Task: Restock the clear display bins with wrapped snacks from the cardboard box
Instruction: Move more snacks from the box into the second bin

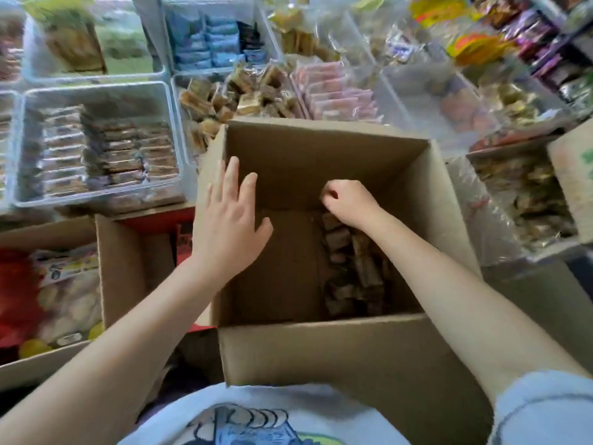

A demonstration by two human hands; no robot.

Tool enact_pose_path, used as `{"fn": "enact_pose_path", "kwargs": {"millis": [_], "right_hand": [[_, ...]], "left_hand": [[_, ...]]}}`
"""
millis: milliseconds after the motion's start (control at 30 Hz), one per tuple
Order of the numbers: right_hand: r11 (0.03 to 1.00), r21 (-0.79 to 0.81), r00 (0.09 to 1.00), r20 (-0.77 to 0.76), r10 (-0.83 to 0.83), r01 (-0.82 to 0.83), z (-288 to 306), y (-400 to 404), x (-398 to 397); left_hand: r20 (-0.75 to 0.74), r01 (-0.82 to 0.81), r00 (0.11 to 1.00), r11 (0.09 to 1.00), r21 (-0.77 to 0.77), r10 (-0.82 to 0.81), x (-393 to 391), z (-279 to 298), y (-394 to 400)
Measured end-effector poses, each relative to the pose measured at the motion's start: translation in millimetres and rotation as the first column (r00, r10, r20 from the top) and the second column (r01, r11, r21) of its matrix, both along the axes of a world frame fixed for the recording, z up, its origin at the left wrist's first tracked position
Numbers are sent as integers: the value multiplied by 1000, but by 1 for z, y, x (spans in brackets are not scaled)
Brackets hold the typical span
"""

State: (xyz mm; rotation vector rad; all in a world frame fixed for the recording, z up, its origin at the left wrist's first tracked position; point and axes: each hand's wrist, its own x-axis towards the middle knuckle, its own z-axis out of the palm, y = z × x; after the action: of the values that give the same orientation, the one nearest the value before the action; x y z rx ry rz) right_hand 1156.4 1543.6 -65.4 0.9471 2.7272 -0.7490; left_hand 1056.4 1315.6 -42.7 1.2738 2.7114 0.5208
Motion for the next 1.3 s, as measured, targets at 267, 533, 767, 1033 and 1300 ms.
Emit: {"fn": "enact_pose_path", "kwargs": {"millis": [267,533,767,1033,1300], "right_hand": [[974,101,872,471,132,-202,-126,58,-8],[912,174,786,582,210,-372,-153,64,-14],[979,-118,947,258,191,-165,-146,42,-18],[-30,-995,980,97,-173,93,-20,11,-40],[-65,-996,990,-52,-131,-61,86,-58,-86]], "left_hand": [[-71,-40,997,994,-101,33,-17,-3,19],[-63,-66,996,995,-80,61,-13,-1,20],[-79,-57,996,997,-57,52,-14,-1,19],[312,-168,945,961,217,95,-17,6,10],[576,-296,814,802,518,-72,-46,34,-25]]}}
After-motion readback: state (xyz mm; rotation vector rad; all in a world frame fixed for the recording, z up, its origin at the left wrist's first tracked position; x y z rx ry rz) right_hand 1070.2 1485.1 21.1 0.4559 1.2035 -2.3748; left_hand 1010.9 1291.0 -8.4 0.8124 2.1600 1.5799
